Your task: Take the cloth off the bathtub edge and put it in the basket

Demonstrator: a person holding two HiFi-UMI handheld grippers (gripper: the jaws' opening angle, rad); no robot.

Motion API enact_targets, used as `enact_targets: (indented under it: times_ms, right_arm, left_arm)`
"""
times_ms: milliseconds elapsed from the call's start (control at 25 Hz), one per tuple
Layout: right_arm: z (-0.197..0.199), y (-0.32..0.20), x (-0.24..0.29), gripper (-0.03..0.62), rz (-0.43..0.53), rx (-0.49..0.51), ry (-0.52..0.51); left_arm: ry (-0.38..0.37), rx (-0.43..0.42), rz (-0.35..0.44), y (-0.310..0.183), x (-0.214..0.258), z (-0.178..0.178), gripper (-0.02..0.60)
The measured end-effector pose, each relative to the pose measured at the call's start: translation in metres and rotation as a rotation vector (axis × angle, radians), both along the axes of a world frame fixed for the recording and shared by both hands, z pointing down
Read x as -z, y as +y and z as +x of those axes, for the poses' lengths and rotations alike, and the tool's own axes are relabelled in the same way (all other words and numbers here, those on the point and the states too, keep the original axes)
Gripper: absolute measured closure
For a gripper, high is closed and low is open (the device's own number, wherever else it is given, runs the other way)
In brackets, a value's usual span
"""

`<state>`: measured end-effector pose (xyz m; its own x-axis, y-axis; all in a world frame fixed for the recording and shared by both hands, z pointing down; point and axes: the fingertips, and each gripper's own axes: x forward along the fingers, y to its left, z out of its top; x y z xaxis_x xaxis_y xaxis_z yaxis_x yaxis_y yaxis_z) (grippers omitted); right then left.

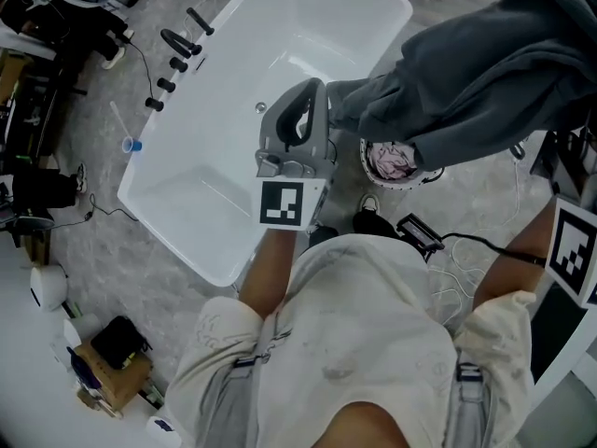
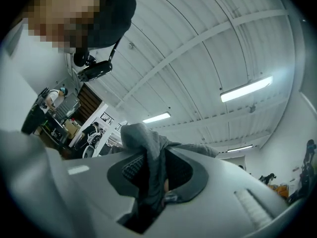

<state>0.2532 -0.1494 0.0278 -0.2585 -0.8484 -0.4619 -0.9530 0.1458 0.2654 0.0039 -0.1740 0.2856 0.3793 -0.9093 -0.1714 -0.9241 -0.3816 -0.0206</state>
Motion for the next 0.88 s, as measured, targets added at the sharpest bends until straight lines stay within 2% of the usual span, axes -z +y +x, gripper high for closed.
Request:
enact_targets:
  times_ms: [120,360,520,680,880]
  right_arm:
    - [0.007,0.001,-0.003,0.522,-0.003,-0.033,0.001]
    - [0.022,-0.002,-0.015,0.522,-0.036,-0.085,-0.015]
    - [0.046,-0.008,-0.011,0.522,-0.038,-0.11,-0.017]
    - [0.07,-0.008,0.014,0.522,-0.018,-0.13,-0.039]
    - [0.074,-0.005,0.035,0.522,0.049,-0.161,-0.009]
  left_arm:
    - [0.012,-0.042,0.012,-0.006,-0.002,0.015,0.584]
    - [-0.011,-0.125,0.017,-0.015,0.002,0.051,0.584]
    - [0.001,-0.166,0.042,-0.024,0.011,0.082,0.584]
    - [0.006,-0.213,0.056,-0.029,0.02,0.112,0.584]
    - [0.02,-0.243,0.074,-0.034,0.021,0.126,0.584]
